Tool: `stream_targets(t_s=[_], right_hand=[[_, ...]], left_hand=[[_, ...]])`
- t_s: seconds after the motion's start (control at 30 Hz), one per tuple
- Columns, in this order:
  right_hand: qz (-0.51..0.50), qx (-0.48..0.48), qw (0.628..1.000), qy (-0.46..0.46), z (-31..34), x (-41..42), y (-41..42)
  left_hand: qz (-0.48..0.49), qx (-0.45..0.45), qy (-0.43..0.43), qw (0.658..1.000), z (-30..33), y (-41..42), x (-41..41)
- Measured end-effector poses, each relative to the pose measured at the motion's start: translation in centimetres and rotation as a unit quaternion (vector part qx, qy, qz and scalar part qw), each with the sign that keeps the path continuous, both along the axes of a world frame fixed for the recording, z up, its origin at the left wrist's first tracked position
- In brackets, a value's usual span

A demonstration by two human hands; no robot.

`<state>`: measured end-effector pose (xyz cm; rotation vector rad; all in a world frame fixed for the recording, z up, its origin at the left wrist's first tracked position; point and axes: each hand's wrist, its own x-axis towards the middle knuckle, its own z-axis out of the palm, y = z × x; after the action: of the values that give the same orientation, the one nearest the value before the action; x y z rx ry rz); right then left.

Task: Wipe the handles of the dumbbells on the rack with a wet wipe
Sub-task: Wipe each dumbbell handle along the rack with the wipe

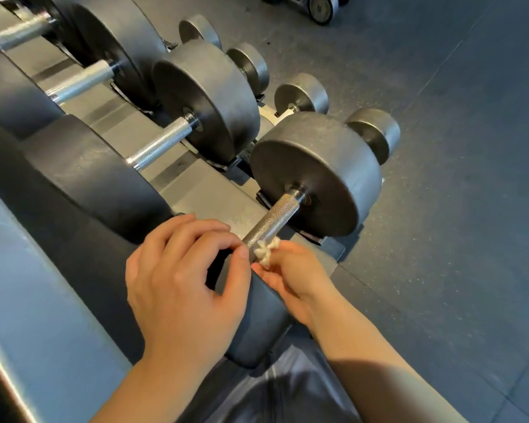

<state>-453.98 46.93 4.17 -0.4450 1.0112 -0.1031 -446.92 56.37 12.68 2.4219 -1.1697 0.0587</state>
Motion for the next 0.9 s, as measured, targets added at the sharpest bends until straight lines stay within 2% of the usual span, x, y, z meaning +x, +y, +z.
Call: stream_targets(t_s=[0.07, 0.27, 0.37, 0.43, 0.53, 0.6, 0.67, 0.73, 0.9], right_hand=[[-0.036, 0.025, 0.998, -0.044, 0.0, -0.4, -0.4], [0.076, -0.103, 0.990, -0.056, -0.3, -1.5, 0.1], [0.081, -0.182, 0.980, 0.016, -0.7, -1.7, -0.8], [0.054, -0.194, 0.978, 0.056, -1.2, -1.7, -1.4], [-0.088, -0.080, 0.992, 0.048, -1.6, -0.8, -2.2], [-0.220, 0.033, 0.975, 0.020, -1.4, -0.1, -3.2], [-0.285, 0.106, 0.952, 0.025, -1.4, 0.5, -3.9], [-0.262, 0.103, 0.958, 0.052, -1.5, 0.8, -3.7], [-0.111, -0.029, 0.993, 0.038, -1.4, 0.1, -2.2]], left_hand=[[-0.001, 0.000, 0.001, 1.000, 0.0, 0.0, 0.0], [0.001, -0.008, 0.002, 1.000, -0.1, 0.1, 0.1], [0.001, -0.009, 0.002, 1.000, -0.2, 0.1, 0.0], [0.003, -0.011, 0.004, 1.000, -0.2, 0.2, -0.1], [0.004, -0.009, 0.004, 1.000, -0.3, 0.1, 0.0], [0.006, -0.011, 0.005, 1.000, -0.3, 0.1, -0.1], [0.008, -0.014, 0.004, 1.000, -0.3, 0.1, 0.0], [0.007, -0.016, 0.002, 1.000, -0.4, 0.1, 0.0], [0.007, -0.022, -0.001, 1.000, -0.4, 0.1, -0.2]])
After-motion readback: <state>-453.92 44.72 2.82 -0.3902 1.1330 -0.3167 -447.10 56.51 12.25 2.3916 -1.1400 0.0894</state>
